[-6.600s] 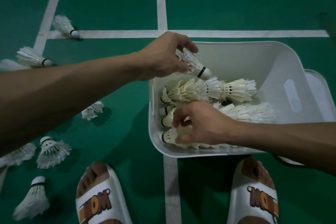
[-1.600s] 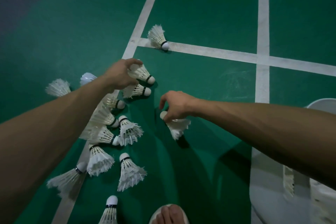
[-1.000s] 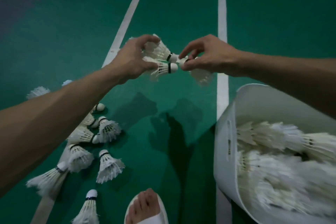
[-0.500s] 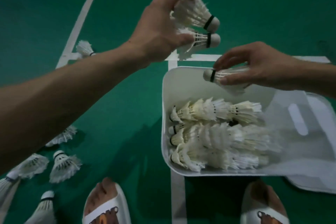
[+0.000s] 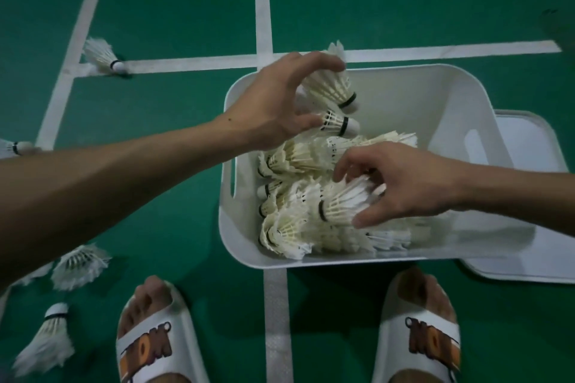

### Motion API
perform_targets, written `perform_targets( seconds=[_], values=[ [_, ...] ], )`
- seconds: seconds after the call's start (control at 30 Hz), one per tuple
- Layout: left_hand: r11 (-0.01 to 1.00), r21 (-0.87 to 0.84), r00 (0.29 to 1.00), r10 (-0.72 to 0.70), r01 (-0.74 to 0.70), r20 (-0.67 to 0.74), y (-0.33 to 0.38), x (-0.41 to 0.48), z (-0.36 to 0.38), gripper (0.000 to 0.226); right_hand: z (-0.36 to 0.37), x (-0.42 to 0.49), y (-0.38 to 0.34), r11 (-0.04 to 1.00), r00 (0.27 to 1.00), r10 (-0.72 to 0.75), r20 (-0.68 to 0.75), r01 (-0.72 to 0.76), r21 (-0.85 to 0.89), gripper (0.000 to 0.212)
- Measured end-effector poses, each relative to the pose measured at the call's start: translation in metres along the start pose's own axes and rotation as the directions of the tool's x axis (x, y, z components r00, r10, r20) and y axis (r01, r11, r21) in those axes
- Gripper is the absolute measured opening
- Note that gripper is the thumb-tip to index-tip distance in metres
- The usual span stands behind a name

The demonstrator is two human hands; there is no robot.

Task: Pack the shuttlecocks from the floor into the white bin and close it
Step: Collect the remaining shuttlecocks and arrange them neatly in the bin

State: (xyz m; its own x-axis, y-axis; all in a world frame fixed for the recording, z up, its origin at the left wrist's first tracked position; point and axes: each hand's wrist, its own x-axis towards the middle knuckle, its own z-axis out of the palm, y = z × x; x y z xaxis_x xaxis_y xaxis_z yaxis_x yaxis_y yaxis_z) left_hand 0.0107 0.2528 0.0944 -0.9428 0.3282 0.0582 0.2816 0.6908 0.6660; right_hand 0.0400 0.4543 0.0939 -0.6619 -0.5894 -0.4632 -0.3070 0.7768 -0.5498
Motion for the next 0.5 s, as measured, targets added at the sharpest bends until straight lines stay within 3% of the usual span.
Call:
perform_targets(
  seconds=[0.17,0.4,0.5],
  values=[
    [0.997,0.072,0.999,0.036,-0.039,0.031,0.002,-0.002,0.003,0.063,0.023,0.003,-0.014,0.998,0.997,-0.039,-0.068,0.035,-0.048,0.051],
    [0.995,0.075,0.997,0.055,-0.059,0.055,0.000,-0.007,0.002,0.061,0.052,0.013,-0.026,0.980,0.999,-0.039,0.000,0.039,-0.196,0.049],
    [0.995,0.080,0.996,0.061,-0.066,0.059,-0.003,-0.010,0.000,0.062,0.052,0.017,-0.022,0.982,0.998,-0.054,0.024,0.058,-0.178,0.052]
  ],
)
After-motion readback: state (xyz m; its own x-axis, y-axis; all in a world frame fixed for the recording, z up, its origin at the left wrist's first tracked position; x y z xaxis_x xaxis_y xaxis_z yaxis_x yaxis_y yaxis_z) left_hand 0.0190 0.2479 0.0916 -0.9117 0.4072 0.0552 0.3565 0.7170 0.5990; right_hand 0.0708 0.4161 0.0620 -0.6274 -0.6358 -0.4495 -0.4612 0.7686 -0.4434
